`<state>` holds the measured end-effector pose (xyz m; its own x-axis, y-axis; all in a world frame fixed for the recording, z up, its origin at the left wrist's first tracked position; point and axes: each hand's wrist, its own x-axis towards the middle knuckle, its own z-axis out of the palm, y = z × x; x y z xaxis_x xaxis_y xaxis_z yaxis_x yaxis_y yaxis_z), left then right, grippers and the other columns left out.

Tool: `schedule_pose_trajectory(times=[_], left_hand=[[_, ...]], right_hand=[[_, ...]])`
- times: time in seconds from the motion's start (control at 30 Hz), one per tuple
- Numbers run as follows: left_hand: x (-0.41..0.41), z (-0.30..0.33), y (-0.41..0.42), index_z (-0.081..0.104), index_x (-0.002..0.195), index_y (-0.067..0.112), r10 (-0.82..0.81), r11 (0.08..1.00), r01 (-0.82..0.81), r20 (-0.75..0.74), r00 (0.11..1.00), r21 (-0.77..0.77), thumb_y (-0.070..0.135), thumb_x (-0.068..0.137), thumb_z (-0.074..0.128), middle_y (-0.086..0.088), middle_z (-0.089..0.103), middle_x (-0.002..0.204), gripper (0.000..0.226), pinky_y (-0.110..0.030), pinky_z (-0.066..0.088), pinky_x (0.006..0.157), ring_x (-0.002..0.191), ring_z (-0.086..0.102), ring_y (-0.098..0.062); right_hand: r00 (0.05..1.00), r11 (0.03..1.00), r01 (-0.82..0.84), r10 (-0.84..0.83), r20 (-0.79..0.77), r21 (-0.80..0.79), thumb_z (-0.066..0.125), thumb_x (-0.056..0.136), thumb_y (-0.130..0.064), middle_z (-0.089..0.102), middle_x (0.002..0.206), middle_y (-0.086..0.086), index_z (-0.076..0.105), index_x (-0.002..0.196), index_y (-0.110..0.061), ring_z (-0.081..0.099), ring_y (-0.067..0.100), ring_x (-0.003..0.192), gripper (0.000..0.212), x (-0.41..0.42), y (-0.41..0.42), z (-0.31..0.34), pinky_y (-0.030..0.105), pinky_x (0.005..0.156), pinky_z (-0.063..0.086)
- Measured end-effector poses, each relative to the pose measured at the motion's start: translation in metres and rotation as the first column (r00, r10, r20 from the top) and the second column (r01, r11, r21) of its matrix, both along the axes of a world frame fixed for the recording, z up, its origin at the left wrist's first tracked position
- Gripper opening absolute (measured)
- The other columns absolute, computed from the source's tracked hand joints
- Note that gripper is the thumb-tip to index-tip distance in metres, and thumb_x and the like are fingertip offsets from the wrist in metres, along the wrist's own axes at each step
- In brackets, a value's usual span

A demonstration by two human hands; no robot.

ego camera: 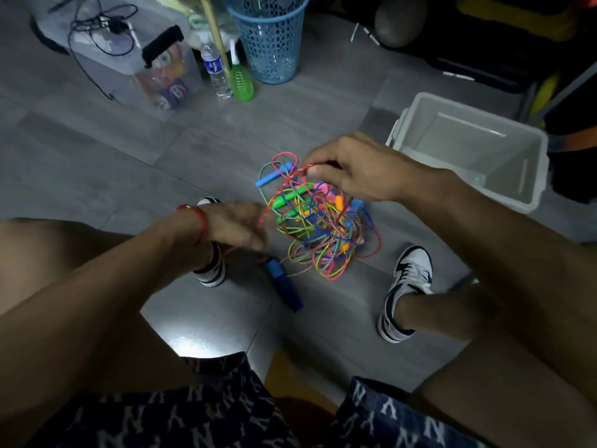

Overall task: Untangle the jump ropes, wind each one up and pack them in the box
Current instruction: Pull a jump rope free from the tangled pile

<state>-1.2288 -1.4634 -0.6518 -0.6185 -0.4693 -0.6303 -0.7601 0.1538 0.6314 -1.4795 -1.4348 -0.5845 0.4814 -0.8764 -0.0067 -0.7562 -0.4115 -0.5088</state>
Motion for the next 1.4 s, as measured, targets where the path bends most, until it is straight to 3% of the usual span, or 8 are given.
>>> schedule_pose_trajectory(times=[0.13, 0.33, 0.47, 0.63, 0.93, 1.07, 1.3, 1.4], left_hand=[[-0.028, 0.027, 0.004, 0.063, 0.111, 0.004, 0.189, 0.979, -0.204, -0.487, 0.853, 0.022, 0.023, 0.1, 0.053, -0.004, 0.063, 0.071, 0.024, -0.021, 0.052, 0.073, 0.073, 0.063, -0.015], [-0.011, 0.046, -0.017, 0.059, 0.082, 0.006, 0.266, 0.885, -0.447, -0.649, 0.713, -0.128, 0.026, 0.104, 0.04, 0.004, 0.052, 0.051, 0.035, -0.028, 0.041, 0.062, 0.061, 0.059, -0.022], [0.01, 0.037, -0.034, 0.065, 0.077, 0.007, 0.455, 0.758, -0.552, -0.325, 0.829, -0.346, 0.003, 0.099, 0.046, -0.009, 0.054, 0.056, 0.029, -0.037, 0.051, 0.066, 0.053, 0.054, -0.027], [0.012, 0.023, -0.038, 0.073, 0.095, 0.004, 0.222, 0.942, -0.084, 0.413, 0.883, -0.326, 0.007, 0.094, 0.052, -0.018, 0.072, 0.091, 0.021, -0.032, 0.055, 0.075, 0.09, 0.072, -0.036], [-0.051, 0.034, -0.017, 0.057, 0.127, 0.007, 0.323, 0.917, -0.395, -0.483, 0.814, -0.053, 0.009, 0.096, 0.063, -0.005, 0.07, 0.094, 0.031, -0.014, 0.049, 0.077, 0.085, 0.064, -0.006], [-0.038, 0.039, -0.029, 0.065, 0.086, 0.012, 0.31, 0.836, -0.479, -0.49, 0.815, -0.268, 0.02, 0.106, 0.046, -0.009, 0.061, 0.061, 0.029, -0.017, 0.039, 0.05, 0.044, 0.048, -0.002], [-0.011, 0.023, -0.058, 0.065, 0.079, 0.015, 0.553, 0.401, -0.742, -0.504, 0.664, -0.537, 0.02, 0.1, 0.047, -0.013, 0.066, 0.075, 0.028, -0.036, 0.051, 0.069, 0.075, 0.067, -0.031], [-0.003, 0.007, -0.066, 0.073, 0.1, 0.005, 0.547, 0.694, -0.432, 0.031, 0.836, -0.576, 0.014, 0.094, 0.057, -0.013, 0.07, 0.108, 0.019, -0.04, 0.053, 0.089, 0.105, 0.064, -0.033]], right_hand=[[0.997, 0.999, 0.005, -0.008, -0.08, -0.041, 0.051, 0.099, -0.038, 0.058, 0.069, -0.004, 0.066, 0.092, -0.017, 0.052, 0.018, 0.071, 0.026, 0.005, 0.001, -0.005, 0.031, 0.068, 0.042], [0.96, 0.961, 0.16, -0.098, -0.263, 0.226, 0.057, 0.1, -0.032, 0.061, 0.083, 0.009, 0.063, 0.078, -0.019, 0.056, 0.024, 0.081, 0.027, -0.059, -0.01, -0.077, 0.039, 0.084, 0.049], [0.933, 0.963, 0.238, -0.192, -0.306, 0.123, 0.053, 0.103, -0.01, 0.068, 0.091, 0.023, 0.07, 0.086, -0.002, 0.062, 0.03, 0.087, 0.026, -0.086, -0.011, -0.088, 0.018, 0.085, 0.047], [0.959, 0.958, 0.276, -0.268, 0.09, -0.083, 0.051, 0.104, -0.023, 0.062, 0.07, 0.003, 0.067, 0.085, -0.005, 0.061, 0.004, 0.067, 0.03, -0.06, -0.032, -0.021, 0.017, 0.069, 0.046], [0.97, 0.988, 0.094, -0.119, -0.213, -0.125, 0.053, 0.096, -0.053, 0.071, 0.096, 0.009, 0.069, 0.103, -0.028, 0.065, 0.035, 0.096, 0.03, -0.003, -0.032, -0.01, 0.037, 0.075, 0.048], [0.981, 0.994, 0.111, -0.105, -0.161, 0.025, 0.058, 0.096, -0.05, 0.06, 0.073, 0.004, 0.057, 0.074, -0.028, 0.056, 0.028, 0.075, 0.031, -0.013, -0.032, -0.018, 0.034, 0.069, 0.044], [0.85, 0.932, 0.326, -0.217, -0.48, 0.156, 0.043, 0.104, -0.026, 0.063, 0.12, 0.016, 0.063, 0.112, -0.012, 0.058, 0.036, 0.113, 0.025, -0.061, -0.038, -0.052, 0.037, 0.09, 0.045], [0.933, 0.934, 0.356, -0.353, -0.069, 0.037, 0.046, 0.105, -0.019, 0.065, 0.081, -0.003, 0.067, 0.104, -0.009, 0.065, 0.03, 0.077, 0.023, -0.058, -0.047, -0.019, 0.035, 0.076, 0.049]])
